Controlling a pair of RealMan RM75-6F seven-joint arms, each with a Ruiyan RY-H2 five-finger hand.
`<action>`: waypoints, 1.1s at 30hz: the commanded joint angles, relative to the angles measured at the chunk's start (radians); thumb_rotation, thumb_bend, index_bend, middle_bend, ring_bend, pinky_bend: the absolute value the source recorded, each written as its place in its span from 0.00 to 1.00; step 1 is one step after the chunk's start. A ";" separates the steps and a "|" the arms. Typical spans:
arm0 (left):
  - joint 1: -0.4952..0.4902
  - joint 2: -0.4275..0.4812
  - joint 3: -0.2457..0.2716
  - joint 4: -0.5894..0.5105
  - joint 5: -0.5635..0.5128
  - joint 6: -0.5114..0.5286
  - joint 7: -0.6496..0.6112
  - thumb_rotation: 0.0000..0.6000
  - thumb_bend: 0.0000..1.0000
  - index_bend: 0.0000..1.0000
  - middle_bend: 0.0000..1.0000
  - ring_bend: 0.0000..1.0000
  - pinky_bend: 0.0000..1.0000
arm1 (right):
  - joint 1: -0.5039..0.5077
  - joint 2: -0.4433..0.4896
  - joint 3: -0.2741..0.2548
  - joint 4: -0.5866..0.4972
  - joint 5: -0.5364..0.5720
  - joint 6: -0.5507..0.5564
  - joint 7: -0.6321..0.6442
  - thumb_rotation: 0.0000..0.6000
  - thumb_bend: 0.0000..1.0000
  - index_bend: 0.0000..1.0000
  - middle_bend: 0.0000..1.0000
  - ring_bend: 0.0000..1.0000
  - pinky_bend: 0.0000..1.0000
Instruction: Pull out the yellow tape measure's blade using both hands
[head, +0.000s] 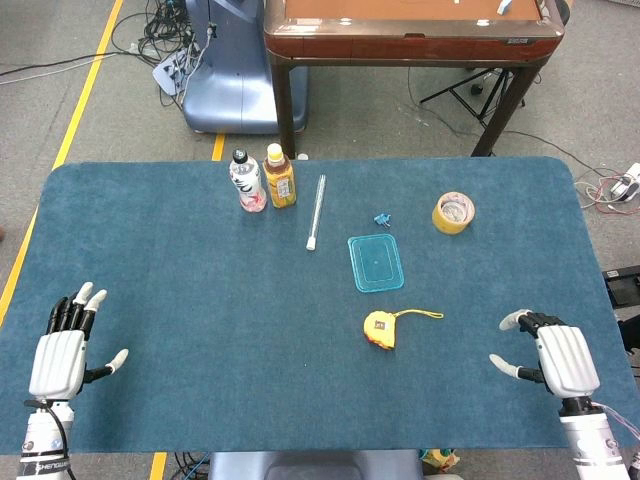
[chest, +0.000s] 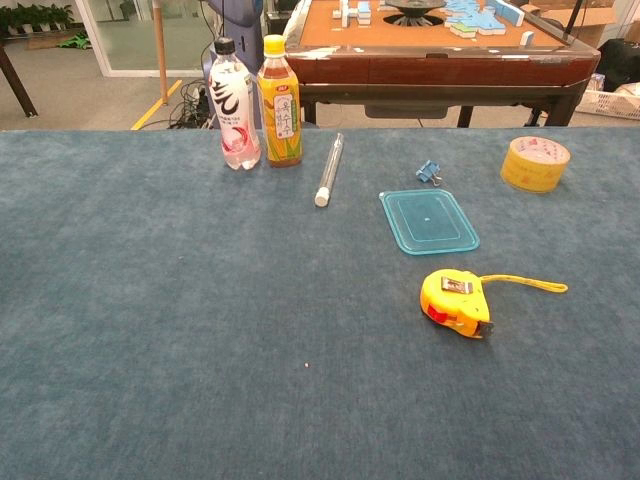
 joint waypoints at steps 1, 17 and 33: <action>-0.001 -0.002 0.001 0.002 -0.002 -0.005 -0.001 1.00 0.17 0.10 0.00 0.00 0.00 | 0.003 0.002 0.000 -0.001 -0.001 -0.005 -0.001 1.00 0.19 0.47 0.46 0.45 0.45; 0.008 0.003 0.001 -0.008 -0.002 0.008 0.006 1.00 0.17 0.10 0.00 0.00 0.00 | 0.139 -0.066 0.040 0.067 0.013 -0.173 -0.113 1.00 0.17 0.41 0.37 0.31 0.36; 0.019 0.009 -0.005 -0.002 -0.014 0.017 0.002 1.00 0.17 0.10 0.00 0.00 0.00 | 0.328 -0.249 0.067 0.240 0.043 -0.376 -0.236 1.00 0.00 0.10 0.10 0.04 0.18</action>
